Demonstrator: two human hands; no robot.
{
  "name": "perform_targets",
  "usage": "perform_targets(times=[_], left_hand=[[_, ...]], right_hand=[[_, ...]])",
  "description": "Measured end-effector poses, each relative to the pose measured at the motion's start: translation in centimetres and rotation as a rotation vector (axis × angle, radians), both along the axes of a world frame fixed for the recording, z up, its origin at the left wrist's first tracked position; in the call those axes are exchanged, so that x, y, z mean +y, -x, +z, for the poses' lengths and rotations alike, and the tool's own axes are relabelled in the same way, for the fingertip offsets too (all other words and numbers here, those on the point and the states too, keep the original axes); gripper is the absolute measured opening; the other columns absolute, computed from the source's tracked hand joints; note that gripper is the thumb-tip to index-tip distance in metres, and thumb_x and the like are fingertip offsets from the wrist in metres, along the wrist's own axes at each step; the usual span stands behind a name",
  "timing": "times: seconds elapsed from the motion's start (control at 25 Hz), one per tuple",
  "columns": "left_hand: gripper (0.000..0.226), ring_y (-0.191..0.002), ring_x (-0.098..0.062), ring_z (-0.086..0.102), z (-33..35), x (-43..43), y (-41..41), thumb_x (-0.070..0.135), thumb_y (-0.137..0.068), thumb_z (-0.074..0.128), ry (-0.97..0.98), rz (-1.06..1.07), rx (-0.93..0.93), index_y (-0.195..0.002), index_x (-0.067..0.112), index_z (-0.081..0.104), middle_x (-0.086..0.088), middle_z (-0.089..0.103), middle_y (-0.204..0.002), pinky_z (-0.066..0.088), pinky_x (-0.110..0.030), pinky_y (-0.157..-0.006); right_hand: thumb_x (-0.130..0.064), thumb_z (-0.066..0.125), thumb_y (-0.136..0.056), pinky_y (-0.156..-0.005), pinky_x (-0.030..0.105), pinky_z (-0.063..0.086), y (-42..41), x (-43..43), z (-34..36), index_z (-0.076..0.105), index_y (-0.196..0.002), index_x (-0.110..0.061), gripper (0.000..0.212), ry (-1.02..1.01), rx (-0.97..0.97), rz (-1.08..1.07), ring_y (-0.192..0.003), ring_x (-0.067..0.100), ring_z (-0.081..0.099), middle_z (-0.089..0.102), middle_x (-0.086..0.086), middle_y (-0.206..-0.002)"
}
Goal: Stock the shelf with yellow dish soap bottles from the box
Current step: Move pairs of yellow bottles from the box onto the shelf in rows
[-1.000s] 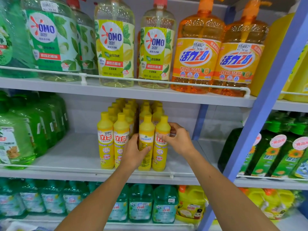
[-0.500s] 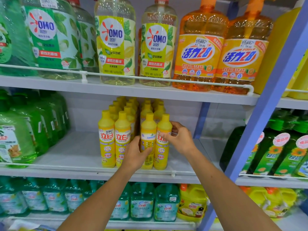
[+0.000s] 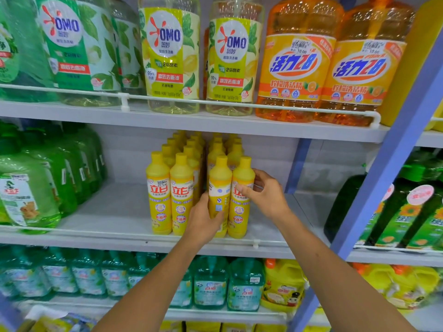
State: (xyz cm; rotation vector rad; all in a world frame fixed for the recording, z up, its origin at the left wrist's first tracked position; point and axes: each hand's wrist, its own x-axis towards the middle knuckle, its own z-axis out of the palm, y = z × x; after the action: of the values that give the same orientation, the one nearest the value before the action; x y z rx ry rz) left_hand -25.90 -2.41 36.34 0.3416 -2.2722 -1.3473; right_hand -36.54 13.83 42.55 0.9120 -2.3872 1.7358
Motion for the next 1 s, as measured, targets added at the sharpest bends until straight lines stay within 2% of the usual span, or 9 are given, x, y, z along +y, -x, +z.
perform_targets(times=[0.12, 0.28, 0.4, 0.48, 0.56, 0.64, 0.8, 0.92, 1.0], left_hand=[[0.055, -0.105, -0.012, 0.068, -0.7, -0.9, 0.2, 0.032, -0.081, 0.081, -0.037, -0.001, -0.007, -0.129, 0.025, 0.054, 0.006, 0.069, -0.117, 0.058, -0.044, -0.091], [0.057, -0.105, -0.022, 0.060, -0.9, 0.6, 0.9, 0.046, -0.077, 0.082, 0.181, 0.234, -0.031, -0.116, 0.015, 0.055, -0.003, 0.060, -0.112, 0.054, -0.042, -0.087], [0.061, -0.103, -0.022, 0.058, -0.9, 1.3, 1.1, 0.050, -0.073, 0.083, 0.189, 0.311, -0.012, -0.112, 0.015, 0.051, -0.003, 0.059, -0.109, 0.054, -0.041, -0.083], [0.061, -0.102, -0.018, 0.062, -1.5, 0.9, 0.9, 0.050, -0.072, 0.083, 0.093, 0.238, 0.005, -0.113, 0.020, 0.050, 0.001, 0.064, -0.111, 0.057, -0.041, -0.082], [0.056, -0.105, -0.013, 0.065, -2.3, 0.4, 0.3, 0.043, -0.078, 0.081, -0.002, 0.106, -0.007, -0.121, 0.023, 0.052, 0.005, 0.067, -0.117, 0.058, -0.040, -0.088], [0.052, -0.106, -0.009, 0.066, -3.1, -0.2, -0.1, 0.038, -0.082, 0.080, -0.013, 0.042, -0.010, -0.126, 0.024, 0.056, 0.009, 0.069, -0.118, 0.058, -0.041, -0.091], [0.051, -0.096, -0.011, 0.068, -3.0, 0.0, 0.2, 0.042, -0.075, 0.085, 0.017, 0.150, 0.005, -0.113, 0.022, 0.058, 0.007, 0.071, -0.107, 0.060, -0.040, -0.083], [0.055, -0.094, -0.017, 0.066, -2.5, 1.0, 0.7, 0.046, -0.071, 0.086, 0.058, 0.269, -0.008, -0.107, 0.020, 0.055, 0.002, 0.069, -0.105, 0.059, -0.040, -0.079], [0.054, -0.097, -0.017, 0.065, -2.9, 1.2, 0.8, 0.047, -0.072, 0.084, 0.075, 0.267, 0.000, -0.111, 0.020, 0.057, 0.002, 0.068, -0.107, 0.058, -0.039, -0.082]], right_hand=[[-0.031, 0.087, -0.077, -0.093, 0.029, 0.058, 0.0, 0.0, -1.7, 0.062, -0.125, -0.019, 0.056, -0.010, -0.031, 0.016, -0.105, 0.008, 0.070, 0.073, -0.004, -0.117], [-0.029, 0.088, -0.076, -0.096, 0.039, 0.058, 0.0, -0.3, -4.0, 0.063, -0.126, -0.018, 0.057, -0.007, -0.046, -0.013, -0.106, 0.012, 0.070, 0.073, -0.002, -0.119], [-0.028, 0.088, -0.076, -0.094, 0.037, 0.059, 0.0, -0.5, -4.3, 0.064, -0.123, -0.019, 0.054, 0.000, -0.033, -0.035, -0.104, 0.010, 0.070, 0.073, -0.003, -0.116], [-0.028, 0.088, -0.076, -0.093, 0.032, 0.058, -0.1, -0.4, -4.3, 0.064, -0.123, -0.021, 0.053, 0.006, -0.031, -0.029, -0.103, 0.008, 0.070, 0.073, -0.004, -0.116], [-0.025, 0.087, -0.077, -0.092, 0.026, 0.058, -0.3, -0.2, -4.6, 0.062, -0.123, -0.023, 0.052, 0.003, -0.043, -0.012, -0.103, 0.004, 0.069, 0.072, -0.005, -0.117], [-0.023, 0.086, -0.077, -0.094, 0.027, 0.057, -0.5, -0.1, -5.3, 0.061, -0.125, -0.023, 0.054, 0.004, -0.074, 0.007, -0.105, 0.005, 0.068, 0.070, -0.005, -0.118], [-0.022, 0.086, -0.078, -0.098, 0.037, 0.057, -0.4, -0.3, -6.4, 0.061, -0.127, -0.022, 0.056, 0.028, -0.110, 0.000, -0.110, 0.012, 0.069, 0.071, -0.003, -0.121], [-0.022, 0.087, -0.077, -0.097, 0.035, 0.057, -0.3, -0.4, -6.5, 0.061, -0.126, -0.023, 0.055, 0.028, -0.101, -0.004, -0.109, 0.011, 0.069, 0.071, -0.003, -0.120], [-0.022, 0.087, -0.076, -0.096, 0.030, 0.057, -0.4, -0.3, -6.7, 0.061, -0.126, -0.023, 0.056, 0.037, -0.105, -0.002, -0.109, 0.010, 0.069, 0.071, -0.004, -0.120]])
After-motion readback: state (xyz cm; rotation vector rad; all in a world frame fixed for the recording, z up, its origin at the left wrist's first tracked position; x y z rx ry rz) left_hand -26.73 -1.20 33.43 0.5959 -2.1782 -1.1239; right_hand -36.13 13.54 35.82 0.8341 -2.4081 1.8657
